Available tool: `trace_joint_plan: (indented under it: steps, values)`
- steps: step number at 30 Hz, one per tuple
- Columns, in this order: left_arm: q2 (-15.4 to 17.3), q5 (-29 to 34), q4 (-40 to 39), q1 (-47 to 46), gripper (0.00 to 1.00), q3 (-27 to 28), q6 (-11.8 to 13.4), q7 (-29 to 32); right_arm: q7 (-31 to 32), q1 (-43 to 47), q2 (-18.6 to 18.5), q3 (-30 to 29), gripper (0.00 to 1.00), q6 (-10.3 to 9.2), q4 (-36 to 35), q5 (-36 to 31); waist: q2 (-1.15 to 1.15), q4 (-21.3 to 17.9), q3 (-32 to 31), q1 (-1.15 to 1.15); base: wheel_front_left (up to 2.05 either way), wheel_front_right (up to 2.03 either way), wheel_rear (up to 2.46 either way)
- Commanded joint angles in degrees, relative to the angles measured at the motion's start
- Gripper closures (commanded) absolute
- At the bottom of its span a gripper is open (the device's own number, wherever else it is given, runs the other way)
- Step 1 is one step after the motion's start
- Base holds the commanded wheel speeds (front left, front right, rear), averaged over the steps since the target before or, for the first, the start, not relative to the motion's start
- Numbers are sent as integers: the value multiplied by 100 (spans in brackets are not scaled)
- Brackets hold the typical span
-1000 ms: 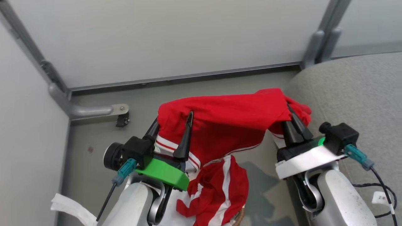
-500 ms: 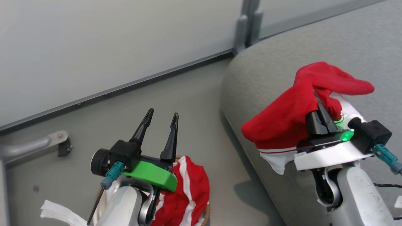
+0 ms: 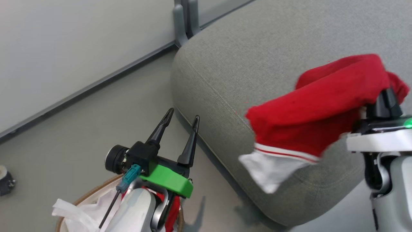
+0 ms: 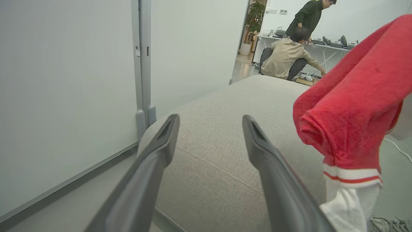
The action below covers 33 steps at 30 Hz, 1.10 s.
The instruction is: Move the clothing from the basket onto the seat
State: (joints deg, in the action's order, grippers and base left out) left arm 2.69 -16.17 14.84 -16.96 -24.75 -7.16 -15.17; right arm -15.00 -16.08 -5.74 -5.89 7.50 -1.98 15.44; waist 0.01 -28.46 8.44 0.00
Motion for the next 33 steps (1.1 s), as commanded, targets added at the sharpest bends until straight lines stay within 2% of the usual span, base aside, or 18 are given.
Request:
trace_joint_plan:
  steps: [1,6,11,21,28,33]
  values:
    - [39,80,-8,-77,0,-24,-24,3,-28,-153,-104,-15,100,-2,-21,-69,-1,-180,309,0,0,0,0]
    - [38,148,63,-197,0,-221,-37,3,-29,-673,-651,50,100,-3,234,-326,-1,-97,640,0,0,0,0]
    - [168,102,103,-456,0,-487,-38,3,-28,-1430,-959,-134,100,-3,578,-600,-1,148,1171,0,0,0,0]
    - [513,-35,-143,-1320,0,-1107,-40,3,-27,-3234,-1519,-866,100,-4,1993,-1230,-1,893,2458,0,0,0,0]
    - [572,-71,-213,-1655,0,-1201,-39,3,-28,-4097,-1616,-1429,100,-4,2927,-1814,-1,1296,2997,0,0,0,0]
    - [570,-44,-249,-1778,0,-1145,-39,3,-28,-4343,-1389,-1762,100,-4,3444,-2135,-1,1510,3249,0,0,0,0]
